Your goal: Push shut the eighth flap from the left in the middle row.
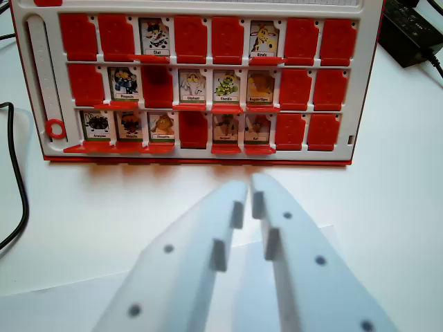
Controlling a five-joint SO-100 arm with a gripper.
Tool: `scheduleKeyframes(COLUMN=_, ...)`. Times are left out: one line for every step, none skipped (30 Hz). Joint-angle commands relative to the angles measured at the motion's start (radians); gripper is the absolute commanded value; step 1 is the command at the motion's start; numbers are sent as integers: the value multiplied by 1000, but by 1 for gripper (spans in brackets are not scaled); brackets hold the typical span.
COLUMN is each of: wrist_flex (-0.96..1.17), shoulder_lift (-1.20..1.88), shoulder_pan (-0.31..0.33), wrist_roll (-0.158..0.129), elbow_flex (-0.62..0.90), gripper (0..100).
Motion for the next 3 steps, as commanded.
scheduleKeyframes(wrist_flex=5, shoulder_lift=5, shoulder_pan=-2, wrist_roll=-8, elbow_flex=-34, gripper=0)
scheduleKeyframes(wrist_flex=8, shoulder_lift=5, shoulder_pan=-2, wrist_roll=-9, elbow_flex=-34, gripper=0)
scheduleKeyframes(wrist_flex=11, shoulder_lift=5, shoulder_pan=-2, wrist_roll=-9, elbow_flex=-34, gripper=0)
